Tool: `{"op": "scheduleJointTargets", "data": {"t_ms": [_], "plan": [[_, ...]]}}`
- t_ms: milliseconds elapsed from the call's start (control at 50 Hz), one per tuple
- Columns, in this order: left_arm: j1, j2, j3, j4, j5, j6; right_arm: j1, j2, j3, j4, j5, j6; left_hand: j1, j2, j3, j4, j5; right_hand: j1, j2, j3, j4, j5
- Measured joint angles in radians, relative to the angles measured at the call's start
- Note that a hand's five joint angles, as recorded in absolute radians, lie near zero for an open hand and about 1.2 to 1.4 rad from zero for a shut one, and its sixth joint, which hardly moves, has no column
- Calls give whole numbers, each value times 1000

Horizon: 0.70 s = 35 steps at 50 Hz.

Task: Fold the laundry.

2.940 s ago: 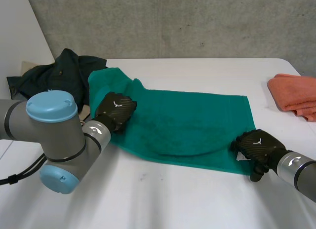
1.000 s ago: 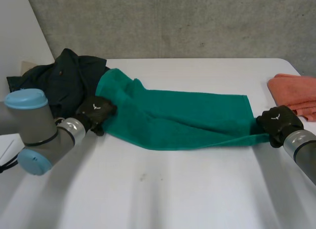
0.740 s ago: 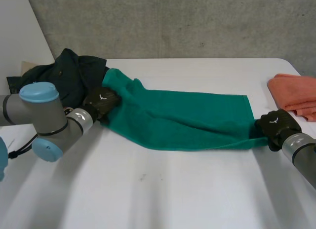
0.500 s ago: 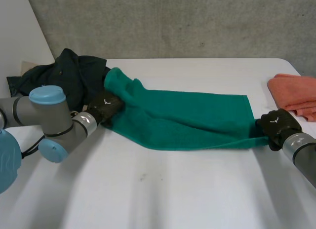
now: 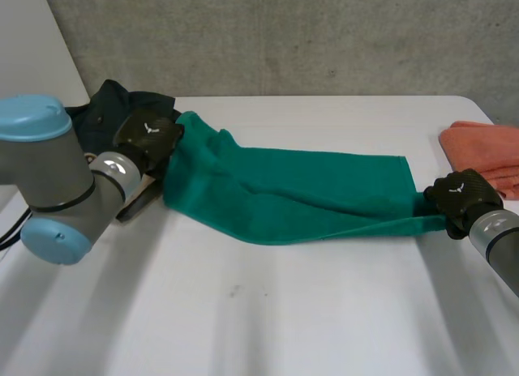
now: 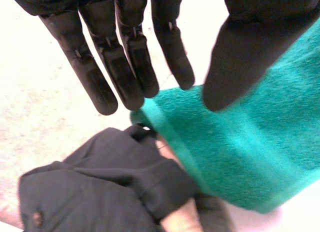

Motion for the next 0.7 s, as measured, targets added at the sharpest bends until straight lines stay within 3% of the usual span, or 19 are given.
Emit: {"op": "scheduleJointTargets", "data": {"t_ms": [60, 100, 220, 460, 700], "plan": [[4, 2, -35, 0, 41, -11, 1, -4, 1, 11, 0, 1, -258, -259, -277, -284, -272, 0, 0, 0, 0, 0], [7, -5, -53, 0, 76, -16, 1, -5, 0, 22, 0, 2, -270, -303, -319, -331, -317, 0, 0, 0, 0, 0], [13, -97, -50, 3, 144, -12, 3, -5, -4, 52, -2, 4, -268, -306, -320, -335, -320, 0, 0, 0, 0, 0], [20, -308, 137, 0, 143, 23, 2, -1, -5, 58, -6, 2, -237, -287, -308, -306, -286, 0, 0, 0, 0, 0], [68, -356, 189, 7, 140, 164, 1, 11, -5, 56, -13, 1, -179, -238, -260, -254, -239, 0, 0, 0, 0, 0]]}}
